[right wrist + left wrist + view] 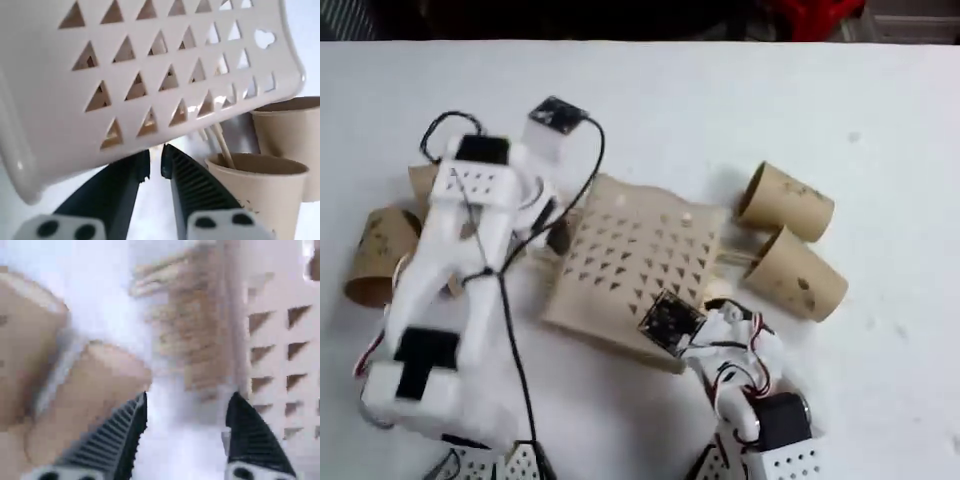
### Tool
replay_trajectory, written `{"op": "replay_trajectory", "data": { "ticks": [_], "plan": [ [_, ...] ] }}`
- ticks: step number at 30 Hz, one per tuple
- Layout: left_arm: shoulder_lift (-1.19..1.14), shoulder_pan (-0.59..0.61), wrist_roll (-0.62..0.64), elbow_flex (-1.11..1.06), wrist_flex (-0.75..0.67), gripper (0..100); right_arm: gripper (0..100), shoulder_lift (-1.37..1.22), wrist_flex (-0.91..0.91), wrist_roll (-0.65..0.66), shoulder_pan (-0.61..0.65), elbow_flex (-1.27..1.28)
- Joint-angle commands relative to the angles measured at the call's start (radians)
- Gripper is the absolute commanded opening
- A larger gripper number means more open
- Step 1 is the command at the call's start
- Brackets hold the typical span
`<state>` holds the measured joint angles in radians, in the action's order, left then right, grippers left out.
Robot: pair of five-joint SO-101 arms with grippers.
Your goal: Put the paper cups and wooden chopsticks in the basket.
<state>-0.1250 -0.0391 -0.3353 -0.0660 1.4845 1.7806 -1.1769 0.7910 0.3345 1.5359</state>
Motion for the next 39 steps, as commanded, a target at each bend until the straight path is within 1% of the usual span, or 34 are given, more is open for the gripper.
{"op": "replay_trajectory", "data": {
  "ticks": [1,5,8,10,13,17,19,22,25,27,30,33,35,37,39],
  "plan": [
    [-0.130,-0.062,0.023,0.146,0.012,27,5.8,0.004,0.076,-0.051,-0.028,-0.018],
    [-0.205,-0.064,0.023,0.247,0.020,27,5.8,-0.024,0.122,-0.077,-0.097,-0.075],
    [-0.234,-0.064,0.023,0.293,0.020,27,5.8,-0.124,0.127,-0.094,-0.150,-0.153],
    [-0.246,-0.067,0.023,0.310,0.020,27,5.7,-0.236,0.122,-0.097,-0.174,-0.227],
    [-0.246,-0.068,0.025,0.318,0.011,27,5.8,-0.438,0.130,-0.103,-0.173,-0.328],
    [-0.242,-0.064,0.025,0.338,0.018,27,6.0,-0.699,0.196,-0.201,-0.136,-0.454],
    [-0.239,-0.061,0.026,0.344,0.020,27,6.1,-0.823,0.196,-0.250,-0.139,-0.562],
    [-0.239,-0.039,0.041,0.373,0.052,27,7.5,-1.024,0.119,-0.390,-0.163,-0.809],
    [-0.239,-0.004,0.084,0.397,0.055,27,12.9,-1.257,-0.016,-0.551,-0.165,-1.106],
    [-0.245,0.013,0.101,0.397,0.054,27,16.7,-1.409,-0.111,-0.634,-0.162,-1.306],
    [-0.249,0.021,0.126,0.381,0.040,27,19.5,-1.624,-0.237,-0.761,-0.162,-1.594],
    [-0.245,0.024,0.141,0.331,-0.008,27,19.4,-1.816,-0.380,-0.942,-0.170,-1.840],
    [-0.248,0.036,0.141,0.296,-0.044,27,19.7,-1.929,-0.484,-1.031,-0.171,-1.975],
    [-0.248,0.053,0.141,0.256,-0.097,27,19.7,-2.032,-0.547,-1.077,-0.171,-2.076],
    [-0.248,0.073,0.141,0.224,-0.140,27,19.7,-2.115,-0.544,-1.115,-0.176,-2.124]
  ]
}}
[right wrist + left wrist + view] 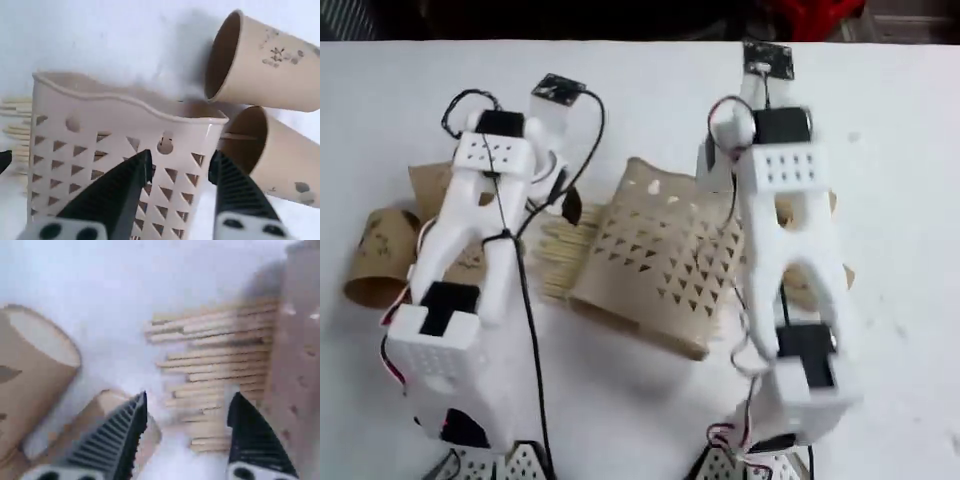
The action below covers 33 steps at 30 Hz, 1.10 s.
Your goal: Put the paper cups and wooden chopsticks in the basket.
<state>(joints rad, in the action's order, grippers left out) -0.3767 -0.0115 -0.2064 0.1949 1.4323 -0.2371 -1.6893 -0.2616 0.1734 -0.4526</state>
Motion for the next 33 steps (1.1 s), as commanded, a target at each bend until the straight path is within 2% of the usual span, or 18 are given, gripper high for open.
{"op": "replay_trajectory", "data": {
  "ticks": [1,7,20,28,33],
  "plan": [
    [0.004,0.050,0.012,-0.049,-0.098,27,19.7,-0.128,-0.030,-0.094,-0.022,-0.153],
    [0.004,0.047,0.011,-0.110,-0.152,27,19.8,-0.216,-0.030,-0.267,-0.045,-0.232],
    [0.004,0.048,0.012,-0.115,-0.158,27,19.8,-0.228,-0.030,-0.285,-0.119,-0.098],
    [0.004,0.048,0.012,-0.115,-0.158,27,19.8,-0.249,-0.028,-0.296,-0.117,-0.072],
    [0.004,0.048,0.012,-0.115,-0.158,27,19.8,-0.338,0.010,-0.443,-0.117,-0.126]
  ]
}}
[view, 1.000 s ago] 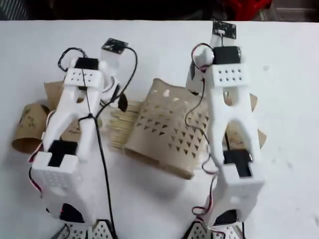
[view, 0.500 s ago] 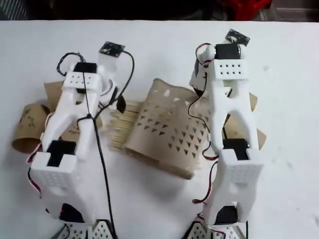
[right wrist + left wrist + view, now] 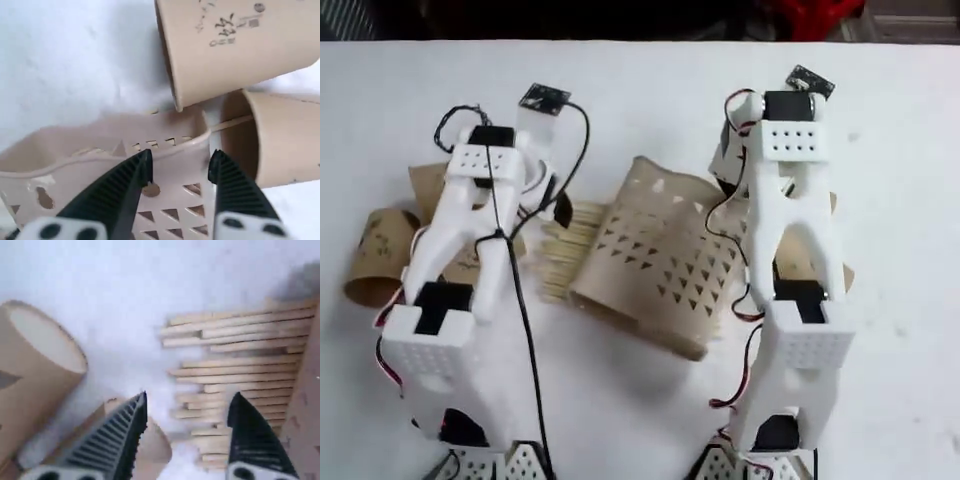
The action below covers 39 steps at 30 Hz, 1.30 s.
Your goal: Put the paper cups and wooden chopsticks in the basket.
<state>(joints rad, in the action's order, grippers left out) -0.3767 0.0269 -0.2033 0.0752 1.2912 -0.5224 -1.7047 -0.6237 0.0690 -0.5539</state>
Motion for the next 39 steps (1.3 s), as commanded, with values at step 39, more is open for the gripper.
{"op": "replay_trajectory", "data": {
  "ticks": [39],
  "plan": [
    [0.001,0.008,0.009,0.003,-0.017,27,19.8,-0.048,-0.002,-0.195,-0.097,-0.221]
  ]
}}
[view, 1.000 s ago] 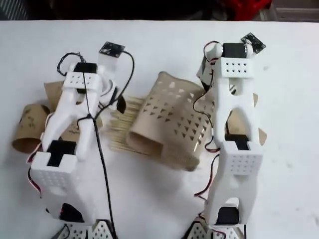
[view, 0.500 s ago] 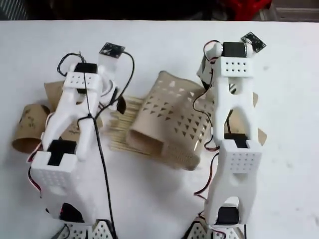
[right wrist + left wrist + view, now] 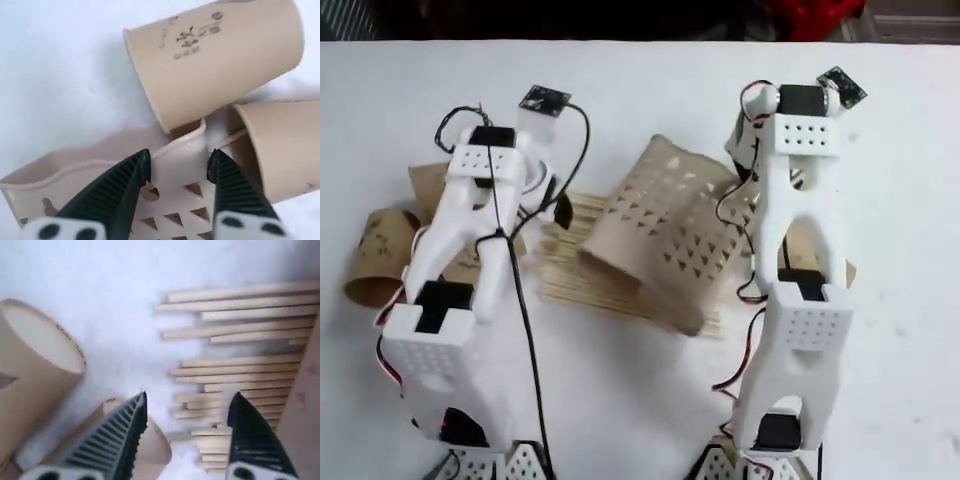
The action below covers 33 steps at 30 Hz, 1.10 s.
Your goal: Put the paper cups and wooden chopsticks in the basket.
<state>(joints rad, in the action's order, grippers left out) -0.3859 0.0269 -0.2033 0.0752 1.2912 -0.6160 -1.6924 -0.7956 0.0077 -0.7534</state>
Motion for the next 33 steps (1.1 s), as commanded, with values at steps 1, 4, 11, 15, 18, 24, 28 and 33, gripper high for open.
{"op": "replay_trajectory", "data": {
  "ticks": [1,4,11,15,18,24,28,33],
  "plan": [
    [0.010,0.007,0.009,0.003,-0.017,27,19.8,0.051,-0.016,-0.023,-0.038,-0.037],
    [0.010,0.007,0.009,0.003,-0.017,27,19.8,0.076,-0.016,-0.021,-0.031,-0.061],
    [0.010,0.002,0.009,-0.014,-0.018,27,19.8,0.054,-0.013,0.115,0.005,-0.109],
    [0.010,-0.007,0.009,-0.018,-0.029,27,19.8,0.051,-0.016,0.176,0.010,-0.143],
    [0.010,-0.007,0.009,-0.018,-0.029,27,19.8,0.036,-0.018,0.172,0.012,-0.107],
    [0.010,-0.005,0.009,-0.018,-0.029,27,19.8,-0.082,-0.013,0.023,0.007,-0.092],
    [0.010,-0.005,0.009,-0.018,-0.029,27,19.8,-0.120,-0.018,0.021,0.012,-0.092],
    [0.010,-0.007,0.009,-0.018,-0.029,27,17.3,-0.117,-0.019,0.040,0.013,-0.092]
  ]
}}
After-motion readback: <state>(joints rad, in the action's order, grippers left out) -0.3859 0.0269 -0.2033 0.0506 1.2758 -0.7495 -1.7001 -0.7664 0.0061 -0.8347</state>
